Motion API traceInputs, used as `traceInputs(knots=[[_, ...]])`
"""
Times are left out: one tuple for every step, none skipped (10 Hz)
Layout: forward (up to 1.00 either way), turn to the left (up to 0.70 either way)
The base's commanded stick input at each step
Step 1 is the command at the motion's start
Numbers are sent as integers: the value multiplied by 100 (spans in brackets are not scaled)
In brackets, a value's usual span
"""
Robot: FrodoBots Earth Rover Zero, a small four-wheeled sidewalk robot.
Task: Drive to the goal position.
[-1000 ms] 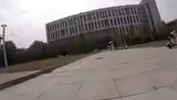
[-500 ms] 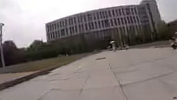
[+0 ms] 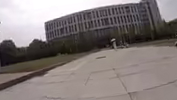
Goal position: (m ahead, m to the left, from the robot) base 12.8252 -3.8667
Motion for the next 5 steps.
traceInputs(knots=[[70, 0], [70, 0], [70, 0], [70, 0], [70, 0]])
